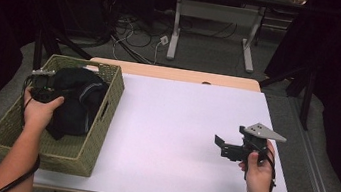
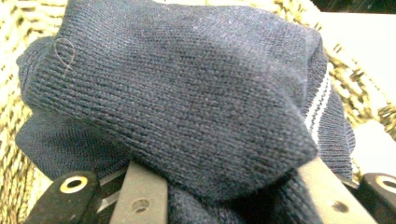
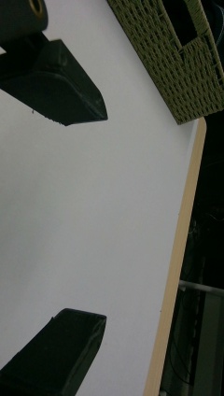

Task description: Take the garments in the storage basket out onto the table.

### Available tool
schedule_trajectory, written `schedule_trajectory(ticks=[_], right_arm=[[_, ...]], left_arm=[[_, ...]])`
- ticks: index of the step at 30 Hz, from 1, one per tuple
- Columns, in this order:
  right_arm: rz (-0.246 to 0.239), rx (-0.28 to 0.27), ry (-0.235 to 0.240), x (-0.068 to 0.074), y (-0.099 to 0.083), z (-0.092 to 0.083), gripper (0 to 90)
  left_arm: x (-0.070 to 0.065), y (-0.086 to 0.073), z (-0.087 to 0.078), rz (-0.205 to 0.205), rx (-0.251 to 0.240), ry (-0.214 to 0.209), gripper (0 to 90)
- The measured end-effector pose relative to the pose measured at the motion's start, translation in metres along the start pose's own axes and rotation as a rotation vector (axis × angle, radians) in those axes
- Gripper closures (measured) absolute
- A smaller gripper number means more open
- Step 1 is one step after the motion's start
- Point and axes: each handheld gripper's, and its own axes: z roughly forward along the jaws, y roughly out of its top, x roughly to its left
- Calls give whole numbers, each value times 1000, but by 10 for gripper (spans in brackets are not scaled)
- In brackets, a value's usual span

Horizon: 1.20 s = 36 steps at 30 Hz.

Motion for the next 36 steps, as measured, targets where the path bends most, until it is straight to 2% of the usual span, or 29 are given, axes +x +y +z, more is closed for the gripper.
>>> schedule_trajectory(ticks=[4,11,28,36], right_arm=[[1,-2,1,0,0,0,32],[5,-2,-1,0,0,1,32],[-3,-1,-3,0,-1,1,32],[1,-7,0,0,-1,0,32]], left_arm=[[-1,0,-5,20,-37,3,687],[0,0,-18,12,-123,-3,687],[4,1,-51,-17,-253,-31,691],[-2,2,-65,1,-313,-40,692]])
